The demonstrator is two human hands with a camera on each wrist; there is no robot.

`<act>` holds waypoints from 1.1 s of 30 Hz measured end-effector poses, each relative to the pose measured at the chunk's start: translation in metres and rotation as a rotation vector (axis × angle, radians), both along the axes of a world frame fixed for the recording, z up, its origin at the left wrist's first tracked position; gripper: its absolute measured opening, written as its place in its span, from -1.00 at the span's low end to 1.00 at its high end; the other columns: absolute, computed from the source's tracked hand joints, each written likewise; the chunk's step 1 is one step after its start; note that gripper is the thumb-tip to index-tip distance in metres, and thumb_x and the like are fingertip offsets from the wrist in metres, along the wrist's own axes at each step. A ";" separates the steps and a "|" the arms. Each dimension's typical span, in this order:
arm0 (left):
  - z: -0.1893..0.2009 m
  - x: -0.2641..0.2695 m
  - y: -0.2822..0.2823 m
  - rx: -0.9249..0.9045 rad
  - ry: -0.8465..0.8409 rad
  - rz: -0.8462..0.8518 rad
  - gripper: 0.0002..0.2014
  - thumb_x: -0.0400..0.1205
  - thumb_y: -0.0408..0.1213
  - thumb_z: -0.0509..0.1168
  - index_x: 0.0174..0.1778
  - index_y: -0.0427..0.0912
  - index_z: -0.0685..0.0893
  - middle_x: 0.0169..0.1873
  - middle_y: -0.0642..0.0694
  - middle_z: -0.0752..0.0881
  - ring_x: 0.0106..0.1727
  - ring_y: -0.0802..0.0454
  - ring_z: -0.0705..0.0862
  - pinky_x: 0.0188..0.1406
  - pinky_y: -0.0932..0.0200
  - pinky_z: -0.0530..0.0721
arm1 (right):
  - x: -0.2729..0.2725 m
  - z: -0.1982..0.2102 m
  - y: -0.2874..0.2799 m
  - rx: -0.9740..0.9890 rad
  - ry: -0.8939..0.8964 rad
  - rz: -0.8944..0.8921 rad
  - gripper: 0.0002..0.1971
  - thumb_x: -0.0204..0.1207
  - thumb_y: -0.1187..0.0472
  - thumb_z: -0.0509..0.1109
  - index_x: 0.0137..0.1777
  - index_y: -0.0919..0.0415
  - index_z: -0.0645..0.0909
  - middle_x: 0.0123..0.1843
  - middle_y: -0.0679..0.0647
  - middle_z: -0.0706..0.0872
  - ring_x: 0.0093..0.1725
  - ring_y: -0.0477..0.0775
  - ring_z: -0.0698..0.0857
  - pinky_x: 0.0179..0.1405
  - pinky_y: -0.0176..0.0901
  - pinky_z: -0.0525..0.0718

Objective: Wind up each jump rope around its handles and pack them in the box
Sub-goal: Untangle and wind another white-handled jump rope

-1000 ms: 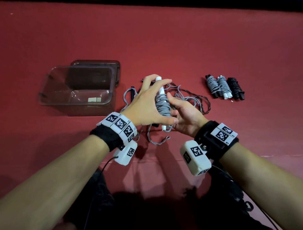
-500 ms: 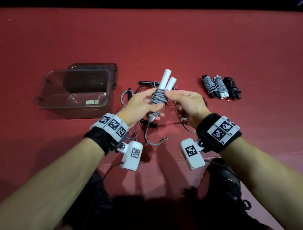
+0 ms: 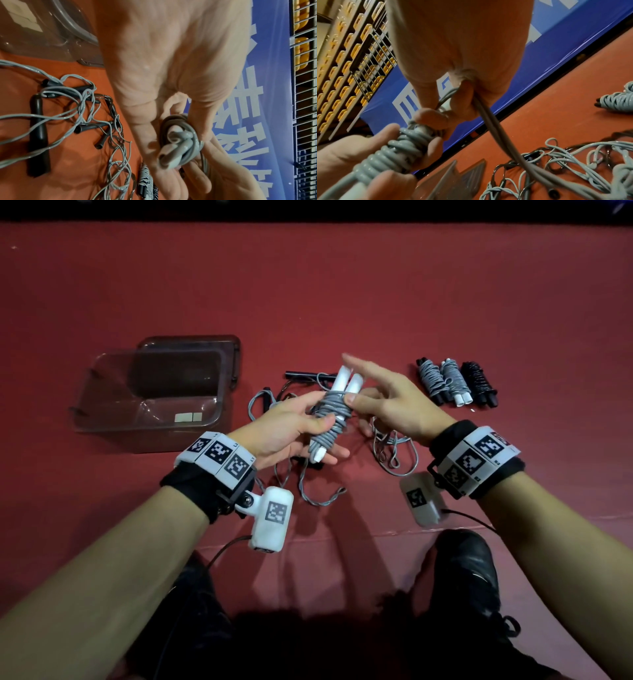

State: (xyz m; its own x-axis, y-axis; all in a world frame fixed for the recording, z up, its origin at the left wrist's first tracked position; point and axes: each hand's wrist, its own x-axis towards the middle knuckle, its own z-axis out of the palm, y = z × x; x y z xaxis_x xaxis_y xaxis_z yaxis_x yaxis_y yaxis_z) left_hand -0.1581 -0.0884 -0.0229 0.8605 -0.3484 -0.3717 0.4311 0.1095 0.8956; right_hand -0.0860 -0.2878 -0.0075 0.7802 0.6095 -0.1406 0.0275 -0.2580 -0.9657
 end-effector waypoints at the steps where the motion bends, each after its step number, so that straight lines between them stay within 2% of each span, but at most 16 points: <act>1: 0.000 0.000 -0.002 -0.003 0.001 0.019 -0.57 0.80 -0.41 0.22 0.59 -0.03 0.51 0.16 -0.40 0.68 0.08 -0.41 0.83 0.04 -0.13 0.85 | -0.001 0.000 0.002 0.012 -0.009 -0.028 -0.39 0.70 0.41 0.37 0.71 0.11 0.34 -0.38 0.00 0.74 -0.52 -0.06 0.65 -0.44 -0.35 0.59; 3: 0.000 0.000 -0.004 -0.004 -0.025 0.061 -0.52 0.80 -0.42 0.22 0.64 0.00 0.46 0.22 -0.43 0.73 0.02 -0.37 0.85 -0.04 -0.10 0.87 | -0.003 -0.003 0.005 0.055 -0.004 -0.089 -0.38 0.69 0.44 0.37 0.71 0.16 0.32 -0.31 0.13 0.75 -0.53 -0.07 0.66 -0.46 -0.36 0.59; 6: 0.000 0.002 -0.003 0.028 -0.060 0.077 -0.48 0.78 -0.45 0.25 0.66 0.01 0.43 0.32 -0.47 0.69 -0.02 -0.35 0.85 -0.09 -0.12 0.87 | -0.001 -0.007 0.007 0.093 0.048 -0.101 -0.17 0.68 0.44 0.38 0.79 0.02 0.00 -0.14 0.38 0.74 -0.50 -0.02 0.67 -0.44 -0.26 0.64; 7: 0.001 0.002 -0.002 0.031 -0.060 0.065 -0.48 0.78 -0.45 0.25 0.65 0.02 0.44 0.33 -0.47 0.68 -0.01 -0.36 0.85 -0.11 -0.11 0.86 | 0.000 -0.007 0.006 0.085 0.056 -0.098 -0.18 0.67 0.44 0.39 0.79 0.03 0.03 -0.11 0.43 0.75 -0.51 -0.02 0.67 -0.45 -0.27 0.63; 9: -0.001 0.001 0.000 0.026 -0.054 0.047 -0.49 0.78 -0.45 0.24 0.64 0.04 0.45 0.34 -0.45 0.69 0.00 -0.37 0.84 -0.13 -0.08 0.83 | 0.002 -0.007 0.007 0.082 0.071 -0.112 -0.30 0.64 0.46 0.42 0.71 0.12 0.25 -0.09 0.48 0.76 -0.54 -0.03 0.66 -0.50 -0.31 0.60; 12: -0.006 -0.002 0.001 0.022 -0.052 0.041 -0.48 0.78 -0.48 0.24 0.63 0.04 0.45 0.34 -0.45 0.69 0.04 -0.35 0.84 -0.14 -0.08 0.82 | 0.002 -0.015 0.008 0.105 0.109 -0.151 -0.42 0.58 0.47 0.48 0.55 0.15 0.42 -0.34 0.22 0.77 -0.57 -0.02 0.62 -0.61 -0.29 0.50; 14: -0.008 -0.004 0.002 0.026 -0.059 0.025 -0.46 0.78 -0.50 0.23 0.65 0.05 0.45 0.33 -0.41 0.71 0.09 -0.33 0.84 -0.11 -0.10 0.82 | 0.002 -0.021 0.009 0.112 0.156 -0.165 -0.45 0.56 0.45 0.51 0.48 0.13 0.46 -0.45 0.14 0.72 -0.55 0.04 0.55 -0.60 -0.21 0.38; 16: -0.010 -0.005 0.002 0.020 -0.065 0.016 -0.43 0.78 -0.52 0.23 0.67 0.07 0.44 0.37 -0.41 0.69 0.14 -0.32 0.83 -0.10 -0.07 0.83 | 0.003 -0.024 0.008 0.139 0.210 -0.170 -0.47 0.53 0.46 0.53 0.44 0.11 0.50 -0.44 0.15 0.70 -0.50 0.07 0.49 -0.58 -0.19 0.31; 20: -0.014 -0.007 -0.003 -0.022 -0.050 0.074 -0.44 0.78 -0.52 0.22 0.66 0.04 0.46 0.37 -0.47 0.66 0.13 -0.31 0.83 -0.15 0.00 0.84 | 0.006 -0.026 0.007 0.140 0.257 -0.146 -0.50 0.55 0.47 0.51 0.37 0.03 0.51 -0.37 0.13 0.69 -0.50 -0.04 0.48 -0.65 -0.29 0.31; 23: -0.015 -0.004 -0.009 -0.070 0.014 0.142 -0.50 0.79 -0.48 0.21 0.63 0.02 0.51 0.15 -0.26 0.73 0.07 -0.23 0.84 -0.18 0.05 0.83 | 0.005 -0.033 0.005 0.091 0.220 -0.162 -0.46 0.60 0.33 0.50 0.51 -0.04 0.48 -0.38 0.04 0.64 -0.51 -0.07 0.44 -0.65 -0.26 0.30; 24: -0.015 -0.003 -0.010 -0.085 0.035 0.160 -0.52 0.80 -0.47 0.21 0.62 0.01 0.53 0.13 -0.20 0.72 0.03 -0.19 0.84 -0.16 0.05 0.82 | 0.005 -0.035 0.005 0.097 0.217 -0.174 -0.45 0.61 0.27 0.49 0.55 -0.07 0.47 -0.38 0.02 0.60 -0.50 -0.06 0.43 -0.63 -0.22 0.27; 26: -0.013 -0.001 -0.013 -0.119 0.056 0.181 -0.56 0.80 -0.46 0.19 0.58 -0.03 0.56 0.16 -0.22 0.68 -0.06 -0.11 0.81 -0.13 0.05 0.80 | 0.006 -0.038 0.005 0.130 0.222 -0.196 -0.46 0.60 0.07 0.48 0.57 -0.12 0.48 -0.31 0.06 0.57 -0.49 -0.03 0.44 -0.57 -0.17 0.22; 28: -0.014 -0.001 -0.015 -0.165 0.046 0.201 -0.58 0.81 -0.48 0.16 0.56 -0.08 0.56 0.17 -0.27 0.69 -0.11 -0.09 0.76 -0.13 0.04 0.79 | 0.007 -0.041 0.005 0.167 0.218 -0.237 -0.45 0.58 -0.07 0.44 0.58 -0.10 0.50 -0.25 0.21 0.55 -0.51 -0.02 0.43 -0.57 -0.20 0.23; 30: -0.015 -0.001 -0.016 -0.215 0.022 0.224 -0.57 0.81 -0.48 0.14 0.60 -0.11 0.52 0.19 -0.29 0.70 -0.11 -0.10 0.73 -0.16 0.05 0.76 | 0.007 -0.040 0.007 0.180 0.185 -0.267 -0.44 0.63 -0.04 0.43 0.60 0.01 0.47 -0.24 0.32 0.58 -0.54 -0.02 0.42 -0.61 -0.22 0.30; 31: -0.015 0.000 -0.016 -0.243 0.017 0.229 -0.55 0.81 -0.47 0.13 0.63 -0.12 0.50 0.21 -0.31 0.68 -0.10 -0.11 0.71 -0.17 0.04 0.74 | 0.006 -0.039 0.006 0.191 0.163 -0.265 -0.49 0.67 0.00 0.42 0.59 0.06 0.47 -0.25 0.33 0.61 -0.54 -0.04 0.43 -0.63 -0.22 0.32; 33: -0.016 0.001 -0.013 -0.302 0.028 0.239 -0.53 0.80 -0.46 0.10 0.66 -0.12 0.47 0.22 -0.32 0.65 -0.11 -0.14 0.69 -0.19 0.04 0.70 | 0.006 -0.036 0.004 0.214 0.129 -0.214 -0.65 0.70 0.06 0.40 0.44 0.10 0.61 -0.26 0.18 0.68 -0.50 -0.08 0.47 -0.59 -0.20 0.33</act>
